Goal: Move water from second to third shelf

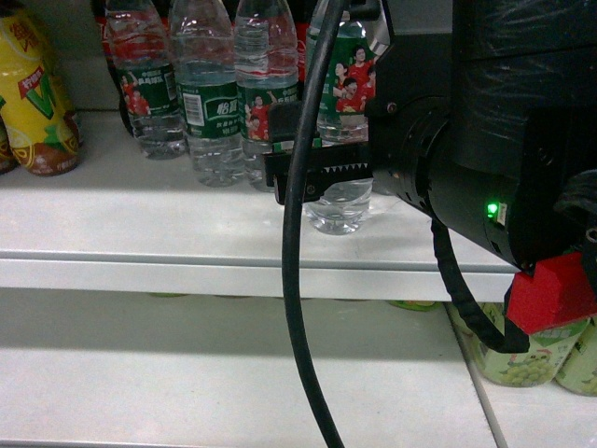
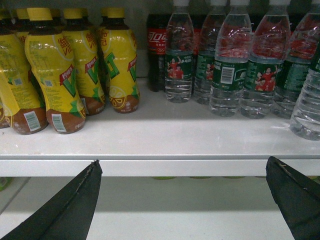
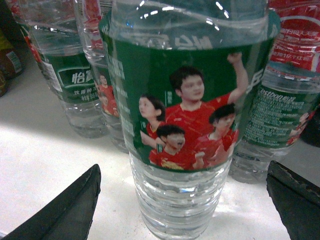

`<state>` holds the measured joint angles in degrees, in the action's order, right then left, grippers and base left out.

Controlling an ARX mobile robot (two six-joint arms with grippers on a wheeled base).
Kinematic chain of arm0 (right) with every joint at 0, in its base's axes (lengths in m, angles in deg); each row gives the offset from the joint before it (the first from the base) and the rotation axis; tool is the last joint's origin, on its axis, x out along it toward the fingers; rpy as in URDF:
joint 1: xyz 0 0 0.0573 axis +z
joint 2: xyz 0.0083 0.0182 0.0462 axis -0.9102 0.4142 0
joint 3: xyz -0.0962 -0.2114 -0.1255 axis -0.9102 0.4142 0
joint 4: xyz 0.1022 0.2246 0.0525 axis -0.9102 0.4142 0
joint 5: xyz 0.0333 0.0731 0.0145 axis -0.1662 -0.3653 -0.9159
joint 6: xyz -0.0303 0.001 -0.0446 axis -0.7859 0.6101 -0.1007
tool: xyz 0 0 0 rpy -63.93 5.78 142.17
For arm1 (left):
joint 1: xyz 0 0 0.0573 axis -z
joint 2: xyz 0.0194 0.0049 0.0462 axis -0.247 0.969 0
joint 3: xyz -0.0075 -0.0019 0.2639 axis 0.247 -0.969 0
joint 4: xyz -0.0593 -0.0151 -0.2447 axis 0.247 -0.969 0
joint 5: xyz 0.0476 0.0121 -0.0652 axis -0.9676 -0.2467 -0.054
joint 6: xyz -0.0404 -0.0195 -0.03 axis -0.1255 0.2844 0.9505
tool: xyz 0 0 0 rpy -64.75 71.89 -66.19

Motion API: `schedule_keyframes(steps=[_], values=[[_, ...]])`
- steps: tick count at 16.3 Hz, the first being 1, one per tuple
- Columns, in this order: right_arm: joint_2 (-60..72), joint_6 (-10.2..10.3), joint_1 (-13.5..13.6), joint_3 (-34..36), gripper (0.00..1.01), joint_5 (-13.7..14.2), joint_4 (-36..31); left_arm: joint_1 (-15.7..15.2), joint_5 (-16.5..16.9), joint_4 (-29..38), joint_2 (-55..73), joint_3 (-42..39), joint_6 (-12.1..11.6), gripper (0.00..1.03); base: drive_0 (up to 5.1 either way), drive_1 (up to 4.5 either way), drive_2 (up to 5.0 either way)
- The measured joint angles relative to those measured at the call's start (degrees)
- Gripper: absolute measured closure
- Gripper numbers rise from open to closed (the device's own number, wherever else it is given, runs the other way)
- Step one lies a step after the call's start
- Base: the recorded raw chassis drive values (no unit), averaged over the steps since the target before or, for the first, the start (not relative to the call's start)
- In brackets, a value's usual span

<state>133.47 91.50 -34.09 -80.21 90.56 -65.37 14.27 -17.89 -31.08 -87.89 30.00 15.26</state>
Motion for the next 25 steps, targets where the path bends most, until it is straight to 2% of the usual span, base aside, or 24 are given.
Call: schedule_keyframes(steps=[3,13,14,17,19,23,25], values=[[1.0,-0.2,0.1,-2.5,0.03,0.2,0.8,0.0,0.0,0.0,0.0,0.0,0.0,0.05,0.0,0.00,0.0],[5.4,0.1,0.8,-11.8,0.03,4.0,6.7,0.0,0.0,0.0,0.0,0.0,0.0,0.05,0.0,0.00,0.0],[5.4,0.1,0.8,-11.8,0.08,4.5,6.9,0.0,0.0,0.0,0.0,0.0,0.0,0.05,0.0,0.00,0.0],[5.4,0.3,0.9,-11.7,0.43,5.8,6.6,0.0,0.0,0.0,0.0,0.0,0.0,0.05,0.0,0.00,0.0],[4.4,0.3,1.2,-10.2,0.56,5.4,5.6,0.0,0.0,0.0,0.0,0.0,0.0,0.05,0.0,0.00,0.0],[-2.6,0.7,3.0,-1.3,0.59,3.0,3.9,0.0,0.0,0.0,0.0,0.0,0.0,0.05,0.0,0.00,0.0],[-7.6,1.7,3.6,4.0,0.59,2.0,4.2,0.0,0.0,0.0,0.0,0.0,0.0,0.05,0.0,0.00,0.0]])
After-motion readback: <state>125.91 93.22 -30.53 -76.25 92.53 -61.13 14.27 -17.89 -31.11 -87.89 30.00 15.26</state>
